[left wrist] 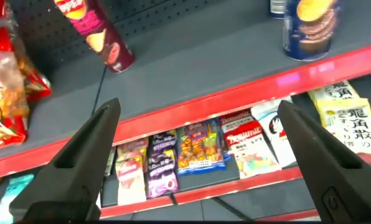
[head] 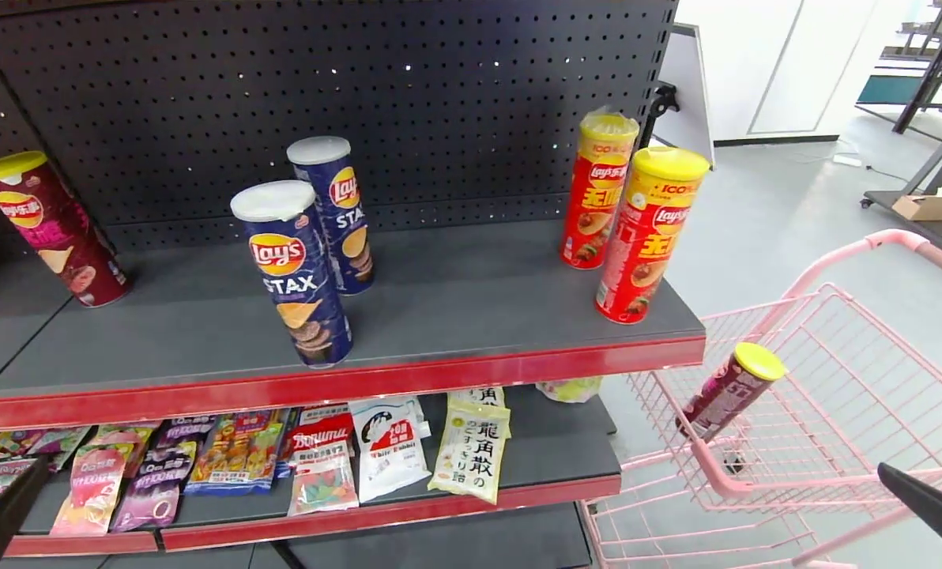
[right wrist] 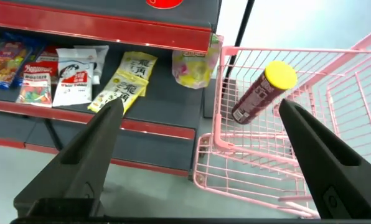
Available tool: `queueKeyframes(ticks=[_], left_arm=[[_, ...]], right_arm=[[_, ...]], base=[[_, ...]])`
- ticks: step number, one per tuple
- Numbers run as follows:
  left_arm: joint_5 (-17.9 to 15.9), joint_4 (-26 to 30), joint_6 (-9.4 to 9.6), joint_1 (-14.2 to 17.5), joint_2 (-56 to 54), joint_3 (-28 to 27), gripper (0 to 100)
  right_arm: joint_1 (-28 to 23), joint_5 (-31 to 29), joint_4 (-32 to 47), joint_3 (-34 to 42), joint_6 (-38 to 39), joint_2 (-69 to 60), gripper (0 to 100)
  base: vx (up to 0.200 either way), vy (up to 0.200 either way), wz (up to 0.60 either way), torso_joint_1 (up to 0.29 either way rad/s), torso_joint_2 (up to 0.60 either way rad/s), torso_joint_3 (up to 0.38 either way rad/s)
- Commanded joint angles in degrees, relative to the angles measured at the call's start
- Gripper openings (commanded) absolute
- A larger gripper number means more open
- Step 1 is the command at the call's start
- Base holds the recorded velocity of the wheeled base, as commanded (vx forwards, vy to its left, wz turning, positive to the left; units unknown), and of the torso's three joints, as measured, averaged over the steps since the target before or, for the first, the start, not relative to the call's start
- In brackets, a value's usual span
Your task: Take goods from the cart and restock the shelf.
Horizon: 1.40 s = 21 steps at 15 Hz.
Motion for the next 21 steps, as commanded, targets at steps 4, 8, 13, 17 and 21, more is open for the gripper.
queueKeyframes(ticks=[4, 8, 13, 17, 21], left_arm=[[-1.74, 0.39, -0.01, -0.18, -8.04, 4.74, 100], [-3.68, 0.74, -0.10, -0.18, -7.77, 4.47, 100], [-3.68, 0.82, -0.19, -0.18, -7.77, 4.56, 100], [-3.68, 0.82, -0.19, -0.18, -7.77, 4.56, 100], [-3.68, 1.18, -0.19, -0.18, -7.77, 4.47, 100]], right_arm=[[-0.10, 0.15, -0.06, 0.42, 0.14, 0.58, 100], [-0.10, 0.24, -0.15, 1.12, 0.23, 0.58, 100], [-0.10, 0.24, -0.24, 1.65, 0.32, 0.58, 100], [-0.10, 0.24, -0.15, 1.83, 0.32, 0.58, 100], [-0.10, 0.24, -0.24, 1.74, 0.40, 0.84, 100]], base=[[0.000, 0.000, 0.00, 0.000, 0.00, 0.000], [0.000, 0.000, 0.00, 0.000, 0.00, 0.000], [0.000, 0.000, -0.36, 0.004, 0.00, 0.000], [0.000, 0.000, -0.60, 0.001, 0.00, 0.002], [0.000, 0.000, -0.30, -0.001, 0.00, 0.002]])
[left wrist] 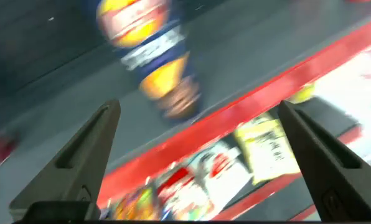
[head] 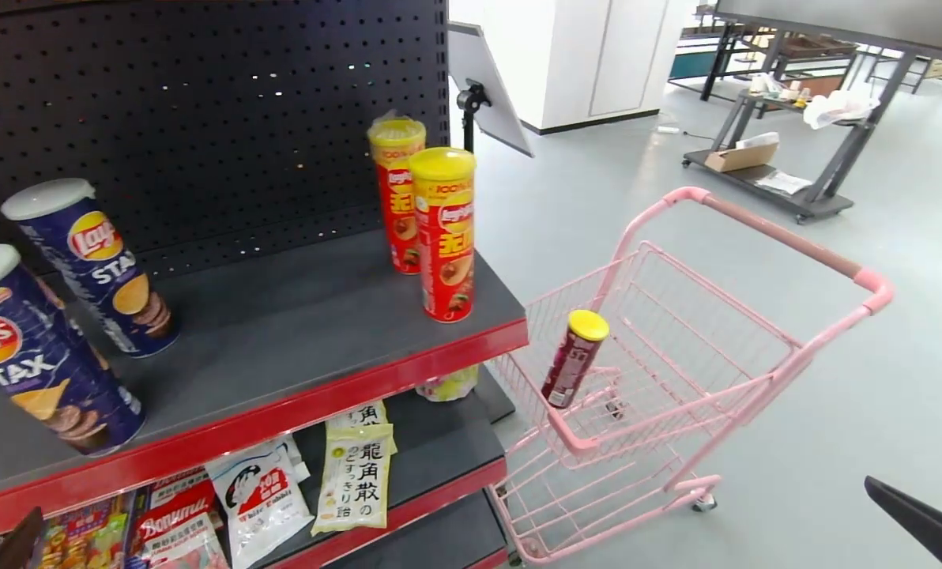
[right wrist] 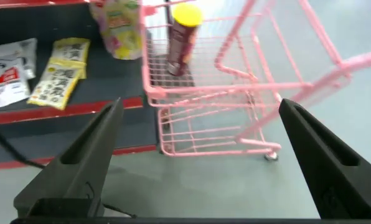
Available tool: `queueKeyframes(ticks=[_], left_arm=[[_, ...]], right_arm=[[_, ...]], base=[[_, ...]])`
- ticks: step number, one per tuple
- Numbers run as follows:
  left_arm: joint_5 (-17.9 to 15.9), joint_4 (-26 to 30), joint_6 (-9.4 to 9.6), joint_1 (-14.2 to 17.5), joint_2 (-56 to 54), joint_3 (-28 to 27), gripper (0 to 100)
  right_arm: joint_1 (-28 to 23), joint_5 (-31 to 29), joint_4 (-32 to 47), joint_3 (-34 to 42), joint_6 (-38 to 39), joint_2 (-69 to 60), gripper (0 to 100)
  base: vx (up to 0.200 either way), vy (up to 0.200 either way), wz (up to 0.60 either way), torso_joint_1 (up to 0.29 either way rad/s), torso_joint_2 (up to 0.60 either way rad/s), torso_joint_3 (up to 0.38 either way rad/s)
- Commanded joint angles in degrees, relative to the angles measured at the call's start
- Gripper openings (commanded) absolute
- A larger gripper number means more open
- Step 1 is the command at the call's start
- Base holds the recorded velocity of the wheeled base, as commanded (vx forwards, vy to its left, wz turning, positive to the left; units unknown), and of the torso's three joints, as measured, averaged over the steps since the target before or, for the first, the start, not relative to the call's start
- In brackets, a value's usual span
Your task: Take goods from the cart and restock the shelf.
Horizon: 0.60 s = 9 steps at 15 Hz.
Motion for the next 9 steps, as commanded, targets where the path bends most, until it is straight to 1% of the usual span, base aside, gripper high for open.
queueKeyframes(ticks=[1, 5, 9], left_arm=[[0.04, 0.01, 0.01, 0.01, 0.14, -0.05, 100], [0.04, 0.01, 0.01, 0.01, -0.04, -0.05, 100], [0.04, 0.01, 0.01, 0.01, -0.56, -0.05, 100]], right_arm=[[0.04, 0.02, -0.04, -0.02, -0.01, 0.17, 100], [-0.49, -0.33, 0.05, 0.42, -0.10, 0.26, 100], [-1.63, -0.24, -0.04, 1.57, -0.19, 0.00, 100]], base=[[0.000, 0.000, 0.00, 0.000, 0.00, 0.000], [0.000, 0.000, 0.00, 0.000, 0.00, 0.000], [0.000, 0.000, 0.00, -0.127, 0.33, 0.189]])
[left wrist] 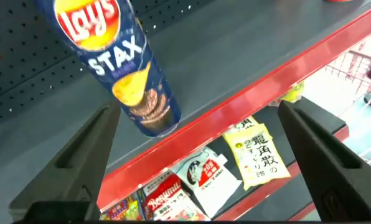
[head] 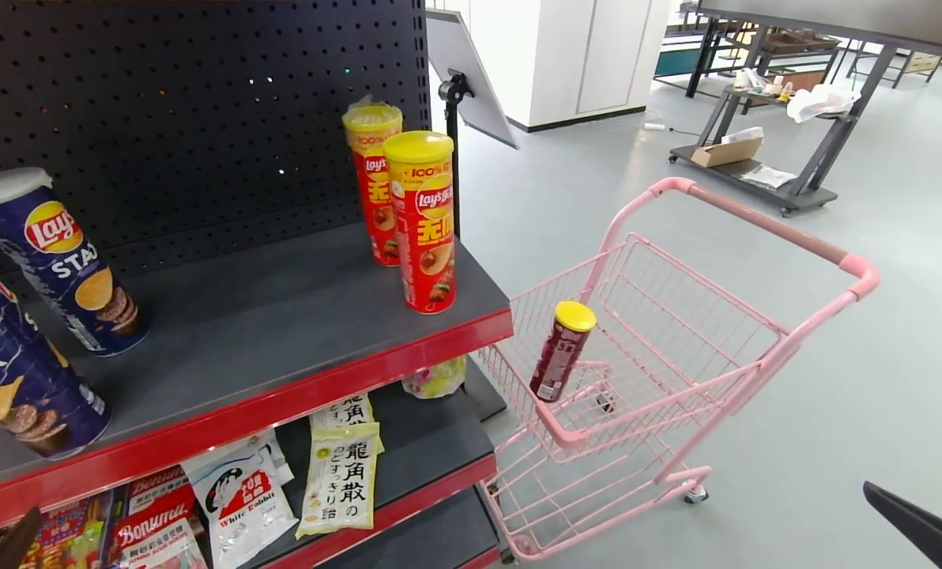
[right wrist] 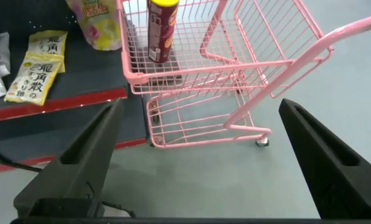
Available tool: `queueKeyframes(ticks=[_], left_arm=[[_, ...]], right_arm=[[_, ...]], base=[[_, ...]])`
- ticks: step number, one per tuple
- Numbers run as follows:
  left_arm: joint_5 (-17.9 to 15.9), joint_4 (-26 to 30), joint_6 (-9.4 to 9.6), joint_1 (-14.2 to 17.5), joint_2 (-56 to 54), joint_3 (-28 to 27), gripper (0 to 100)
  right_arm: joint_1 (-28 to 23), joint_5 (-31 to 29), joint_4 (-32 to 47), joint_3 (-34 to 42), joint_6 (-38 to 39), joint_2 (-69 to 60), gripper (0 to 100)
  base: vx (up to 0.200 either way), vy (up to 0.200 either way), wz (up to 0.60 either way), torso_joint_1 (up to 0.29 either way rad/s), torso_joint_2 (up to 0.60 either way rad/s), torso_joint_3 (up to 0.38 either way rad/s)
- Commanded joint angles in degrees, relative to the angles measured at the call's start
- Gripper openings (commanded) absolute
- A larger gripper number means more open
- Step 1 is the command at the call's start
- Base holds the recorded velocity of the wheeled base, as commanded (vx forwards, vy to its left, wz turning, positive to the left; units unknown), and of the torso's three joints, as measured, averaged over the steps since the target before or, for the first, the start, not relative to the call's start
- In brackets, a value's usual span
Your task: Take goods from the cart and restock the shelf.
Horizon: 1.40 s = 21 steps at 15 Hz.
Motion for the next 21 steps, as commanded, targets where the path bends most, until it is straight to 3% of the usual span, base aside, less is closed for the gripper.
queueKeyframes(ticks=[1, 15, 17, 18, 21], left_arm=[[0.02, -0.06, 0.01, -0.01, -0.42, 0.01, 100], [0.11, -0.14, 0.01, -0.01, -0.86, -0.43, 100], [0.11, -0.14, 0.01, -0.01, -0.78, -0.52, 100], [0.11, -0.14, 0.01, -0.01, -0.69, -0.96, 100], [0.11, -0.06, -0.08, -0.01, -0.69, -0.69, 100]], right_arm=[[-0.12, 0.01, -0.14, 0.68, -0.02, -0.16, 100], [-0.21, 0.01, -0.41, -0.38, -0.10, 5.20, 100], [-0.12, 0.19, -0.67, -3.02, -0.02, 8.54, 100], [-0.39, 0.10, -2.08, -8.46, 0.95, 16.62, 100], [0.58, 0.45, -12.10, -14.62, 4.73, 31.39, 100]], base=[[0.000, 0.000, 0.00, -0.149, 0.36, 0.217], [0.000, 0.000, 0.00, -0.166, 0.48, 0.308], [0.000, 0.000, 0.00, -0.090, 0.32, 0.222], [0.000, 0.000, 0.00, -0.036, 0.13, 0.100], [0.000, 0.000, 0.00, -0.004, 0.02, 0.019]])
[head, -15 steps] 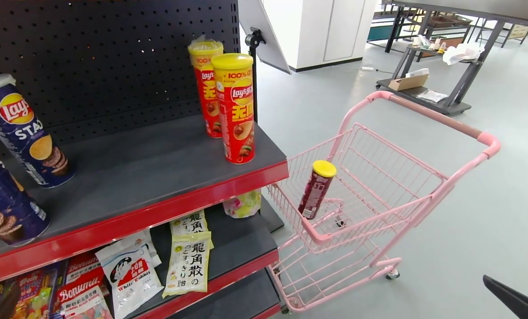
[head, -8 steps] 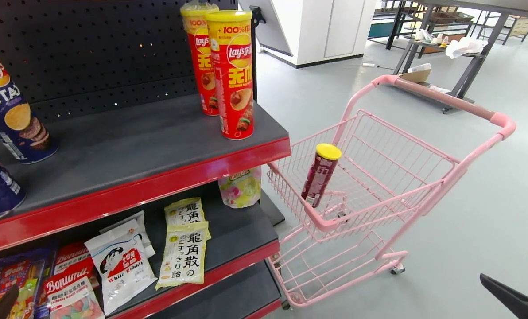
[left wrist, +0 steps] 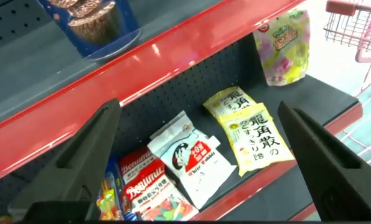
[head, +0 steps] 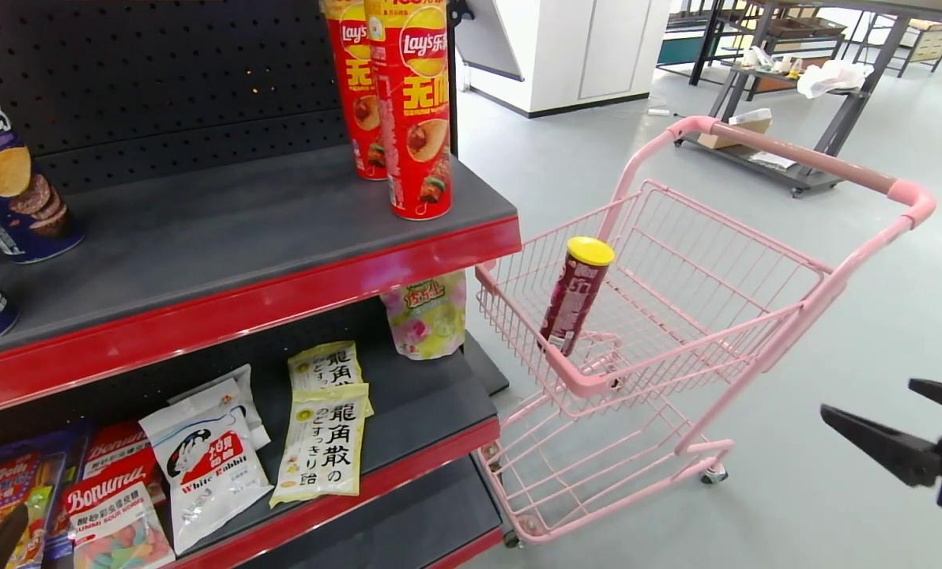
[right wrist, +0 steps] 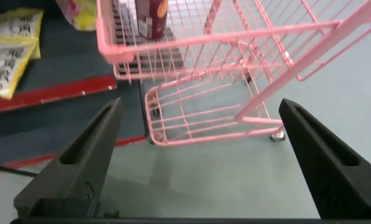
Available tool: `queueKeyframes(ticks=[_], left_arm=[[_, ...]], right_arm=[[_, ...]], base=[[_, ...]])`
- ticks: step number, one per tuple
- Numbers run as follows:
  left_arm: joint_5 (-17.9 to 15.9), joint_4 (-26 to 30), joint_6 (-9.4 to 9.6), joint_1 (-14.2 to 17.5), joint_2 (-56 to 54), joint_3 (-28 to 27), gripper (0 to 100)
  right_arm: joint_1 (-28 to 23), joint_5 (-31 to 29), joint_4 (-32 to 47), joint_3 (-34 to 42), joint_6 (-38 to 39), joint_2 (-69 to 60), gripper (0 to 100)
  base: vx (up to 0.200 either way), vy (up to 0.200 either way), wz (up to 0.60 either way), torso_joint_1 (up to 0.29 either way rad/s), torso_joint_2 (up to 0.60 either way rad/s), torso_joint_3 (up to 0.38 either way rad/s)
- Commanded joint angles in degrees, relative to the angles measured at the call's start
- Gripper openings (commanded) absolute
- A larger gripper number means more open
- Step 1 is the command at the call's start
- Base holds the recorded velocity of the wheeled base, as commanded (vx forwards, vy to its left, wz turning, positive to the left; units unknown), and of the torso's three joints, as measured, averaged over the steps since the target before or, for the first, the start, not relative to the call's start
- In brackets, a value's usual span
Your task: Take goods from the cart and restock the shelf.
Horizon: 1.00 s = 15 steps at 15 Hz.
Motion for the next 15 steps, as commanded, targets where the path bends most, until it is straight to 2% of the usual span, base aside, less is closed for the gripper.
queueKeyframes(ticks=[1, 2, 3, 4, 6, 9, 10, 11, 15], left_arm=[[0.17, 0.01, -0.01, 0.01, 0.09, -0.01, 100], [0.17, 0.01, -0.36, 0.01, 0.27, -0.28, 100], [0.26, 0.01, -2.21, 0.01, 0.79, -0.45, 100], [0.00, 0.01, -4.84, 0.01, 1.41, -0.54, 100], [-0.80, 0.01, -6.34, 0.01, 1.58, -0.72, 100], [-1.59, 0.01, -6.42, 0.01, 1.76, -0.89, 100], [-1.59, 0.01, -6.42, 0.01, 1.76, -0.89, 100], [-1.59, 0.53, -6.42, 0.01, 1.76, -0.89, 100], [-2.29, 2.82, -6.42, 0.01, 1.76, -1.42, 100]], right_arm=[[2.89, 2.08, -11.24, -7.80, 2.35, 22.49, 100], [3.15, 2.96, -13.61, -8.95, 2.18, 27.76, 100], [3.59, 3.05, -18.18, -10.62, 2.00, 32.33, 100], [5.97, 2.96, -22.58, -12.81, 2.53, 36.82, 100], [7.20, 3.05, -24.86, -16.59, 2.62, 42.88, 100], [8.60, 3.05, -25.22, -25.47, 3.06, 53.43, 100], [8.60, 3.05, -25.22, -25.47, 3.06, 53.43, 100], [9.22, 2.70, -25.22, -31.27, 4.64, 58.00, 100], [9.92, 1.11, -25.22, -38.48, 4.90, 63.97, 100]], base=[[0.000, 0.000, 0.00, 0.000, 0.00, 0.000], [0.000, 0.000, 0.00, 0.000, 0.00, 0.000], [0.000, 0.000, 0.00, 0.000, 0.00, 0.000], [0.000, 0.000, 0.00, 0.000, 0.00, 0.000], [0.000, 0.000, 0.00, 0.000, 0.00, 0.000], [0.000, 0.000, 0.00, 0.000, 0.00, 0.000], [0.000, 0.000, 0.00, 0.000, 0.00, 0.000], [0.000, 0.000, 0.00, 0.000, 0.00, 0.000], [0.000, 0.000, 0.00, 0.000, 0.00, 0.000]])
